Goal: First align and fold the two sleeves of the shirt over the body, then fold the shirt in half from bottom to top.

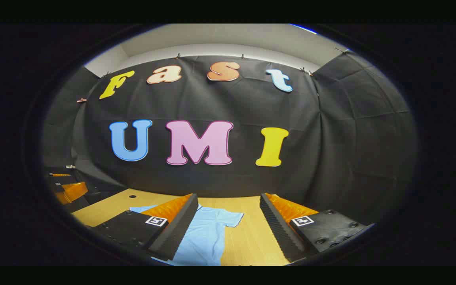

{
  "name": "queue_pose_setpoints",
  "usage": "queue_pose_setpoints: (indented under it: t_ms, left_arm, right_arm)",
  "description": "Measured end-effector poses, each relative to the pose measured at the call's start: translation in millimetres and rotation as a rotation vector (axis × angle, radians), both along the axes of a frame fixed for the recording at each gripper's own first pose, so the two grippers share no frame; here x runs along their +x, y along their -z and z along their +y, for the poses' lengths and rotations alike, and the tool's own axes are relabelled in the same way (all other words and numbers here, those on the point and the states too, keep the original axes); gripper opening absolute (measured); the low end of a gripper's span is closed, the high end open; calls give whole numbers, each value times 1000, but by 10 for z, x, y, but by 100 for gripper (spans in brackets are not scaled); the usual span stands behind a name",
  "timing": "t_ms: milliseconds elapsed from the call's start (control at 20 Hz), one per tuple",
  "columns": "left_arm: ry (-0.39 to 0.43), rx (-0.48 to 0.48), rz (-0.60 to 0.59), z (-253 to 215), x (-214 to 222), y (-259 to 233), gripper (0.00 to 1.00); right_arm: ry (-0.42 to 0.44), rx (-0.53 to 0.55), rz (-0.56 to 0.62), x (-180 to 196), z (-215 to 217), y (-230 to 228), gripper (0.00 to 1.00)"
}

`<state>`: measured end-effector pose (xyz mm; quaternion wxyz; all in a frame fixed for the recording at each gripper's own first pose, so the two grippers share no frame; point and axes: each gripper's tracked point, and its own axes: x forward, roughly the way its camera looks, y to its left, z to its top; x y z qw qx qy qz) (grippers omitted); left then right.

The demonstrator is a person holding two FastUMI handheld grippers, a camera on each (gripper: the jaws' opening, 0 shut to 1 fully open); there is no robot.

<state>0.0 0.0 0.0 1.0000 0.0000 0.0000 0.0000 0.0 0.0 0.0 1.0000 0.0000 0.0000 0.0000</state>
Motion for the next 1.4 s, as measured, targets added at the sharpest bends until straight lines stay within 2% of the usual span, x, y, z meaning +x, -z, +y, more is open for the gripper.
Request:
queue_pose_setpoints:
  t_ms: [250, 500, 750, 1000, 1250, 1400]
  left_arm:
    - [-30, -1, 46, 16, 339, 132, 96]
    - [-17, 7, 62, 76, 436, 192, 96]
    - [-11, -3, 74, 95, 491, 240, 96]
    - [-5, -1, 86, 63, 557, 306, 96]
    - [-5, 15, 108, 56, 688, 374, 96]
    - [-27, -8, 154, 106, 819, 493, 96]
  right_arm:
    - [-23, 23, 82, 343, 45, 348, 98]
    - [-18, 26, 104, 399, 96, 373, 100]
    - [-16, 1, 120, 438, 91, 439, 98]
    - [-34, -10, 166, 630, 48, 584, 98]
    - [-34, -9, 261, 1110, -60, 803, 98]
    - [-50, -17, 327, 1609, -117, 1046, 98]
